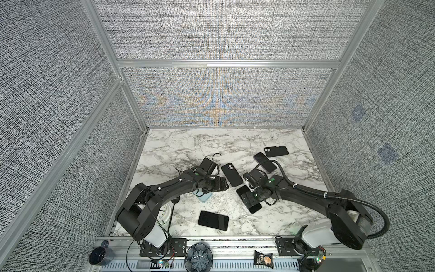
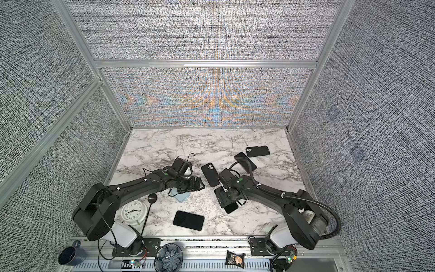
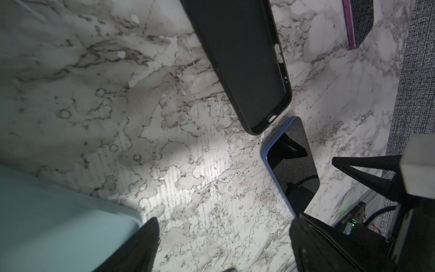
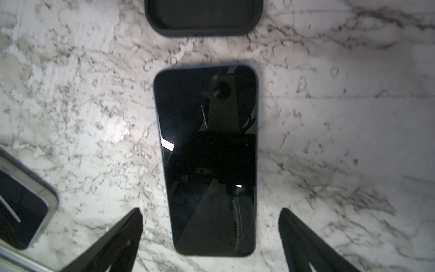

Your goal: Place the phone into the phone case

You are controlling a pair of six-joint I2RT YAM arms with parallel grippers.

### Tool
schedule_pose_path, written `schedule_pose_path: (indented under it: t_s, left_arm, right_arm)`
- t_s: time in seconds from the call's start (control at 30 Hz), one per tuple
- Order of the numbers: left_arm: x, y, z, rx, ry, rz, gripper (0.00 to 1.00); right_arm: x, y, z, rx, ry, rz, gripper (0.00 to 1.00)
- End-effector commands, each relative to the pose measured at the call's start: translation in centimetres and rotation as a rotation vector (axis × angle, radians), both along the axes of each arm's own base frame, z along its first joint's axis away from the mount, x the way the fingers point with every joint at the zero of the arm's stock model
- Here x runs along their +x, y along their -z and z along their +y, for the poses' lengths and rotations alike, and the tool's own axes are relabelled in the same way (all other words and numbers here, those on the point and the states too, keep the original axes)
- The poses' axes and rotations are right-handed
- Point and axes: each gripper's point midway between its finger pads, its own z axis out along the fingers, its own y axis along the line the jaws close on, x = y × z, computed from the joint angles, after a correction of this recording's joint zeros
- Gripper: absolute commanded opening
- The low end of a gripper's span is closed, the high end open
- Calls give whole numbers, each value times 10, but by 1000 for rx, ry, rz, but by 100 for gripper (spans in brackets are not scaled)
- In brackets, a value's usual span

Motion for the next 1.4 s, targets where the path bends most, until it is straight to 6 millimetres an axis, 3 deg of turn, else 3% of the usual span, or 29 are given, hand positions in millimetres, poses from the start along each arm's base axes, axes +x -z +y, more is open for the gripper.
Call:
schedule_pose_path:
  t_s: [0.0, 0.3, 0.8, 1.03, 1.23, 1.37]
  left_arm:
    - [-7, 2, 0, -11, 20, 20, 88]
    - [-15, -14, -18, -146, 74, 12, 90]
    - [-13, -4, -23, -136, 76, 49, 89]
    - [-13, -2, -21, -121, 74, 51, 89]
    - [-11, -1, -24, -125, 70, 59, 89]
    - [-10, -3, -26, -133, 73, 63, 89]
  right_arm:
    - [-8, 1, -9, -37, 22, 8, 94]
    - [-14, 14, -5, -57, 7, 23, 95]
    - [-15, 42, -4, -71, 96, 61, 92]
    - [-13, 45, -1, -71, 84, 49, 84]
    - [-13, 43, 2, -57, 67, 50, 69]
    - [-11, 40, -1, -62, 76, 33, 66]
